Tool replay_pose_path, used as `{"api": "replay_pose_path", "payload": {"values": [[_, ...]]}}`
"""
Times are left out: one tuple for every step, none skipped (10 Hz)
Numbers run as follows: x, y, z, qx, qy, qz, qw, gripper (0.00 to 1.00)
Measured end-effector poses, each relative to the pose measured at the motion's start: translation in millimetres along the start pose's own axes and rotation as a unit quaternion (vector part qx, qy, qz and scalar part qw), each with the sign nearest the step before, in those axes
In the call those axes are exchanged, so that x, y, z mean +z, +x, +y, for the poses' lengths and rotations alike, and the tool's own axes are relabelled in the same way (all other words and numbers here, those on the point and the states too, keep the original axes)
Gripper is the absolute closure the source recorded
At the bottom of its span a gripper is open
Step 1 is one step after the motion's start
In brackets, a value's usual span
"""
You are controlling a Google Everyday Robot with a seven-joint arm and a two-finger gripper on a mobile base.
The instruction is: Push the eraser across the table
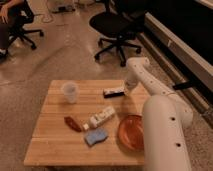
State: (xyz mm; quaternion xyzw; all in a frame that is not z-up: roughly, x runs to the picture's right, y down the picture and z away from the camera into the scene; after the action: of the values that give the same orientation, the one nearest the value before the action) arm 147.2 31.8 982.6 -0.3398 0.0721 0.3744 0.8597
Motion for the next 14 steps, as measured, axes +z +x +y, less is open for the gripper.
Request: {"api": "replay_pose_path", "payload": {"values": [[0,-1,2,-0.003,-0.001,0.0,1.0,1.0],[0,-2,3,-0.006,-0.002,0.0,1.0,1.0],[1,-3,4,-0.008,-0.005,0.0,1.0,1.0],[1,-3,4,-0.009,-0.006,0.001,0.9999,1.0],[2,-4,6,-0.013,-0.008,0.002,0.9999,1.0],[3,-5,7,-0.017,-0.009,0.002,0.9998,1.0],[4,-7,9,-0.02,-0.01,0.002,0.9997,1.0],[6,-9,12,-0.027,-0.013,0.003,0.9996,1.0],[7,-11,15,-0.033,-0.014,0.003,0.9994,1.0],[7,-13,17,-0.037,-0.015,0.003,0.9992,1.0],[8,-17,20,-0.044,-0.016,0.0,0.9989,1.0],[8,-20,22,-0.049,-0.016,-0.002,0.9987,1.0],[7,-24,24,-0.053,-0.017,-0.005,0.9984,1.0],[7,-30,27,-0.061,-0.018,-0.008,0.9979,1.0]]}}
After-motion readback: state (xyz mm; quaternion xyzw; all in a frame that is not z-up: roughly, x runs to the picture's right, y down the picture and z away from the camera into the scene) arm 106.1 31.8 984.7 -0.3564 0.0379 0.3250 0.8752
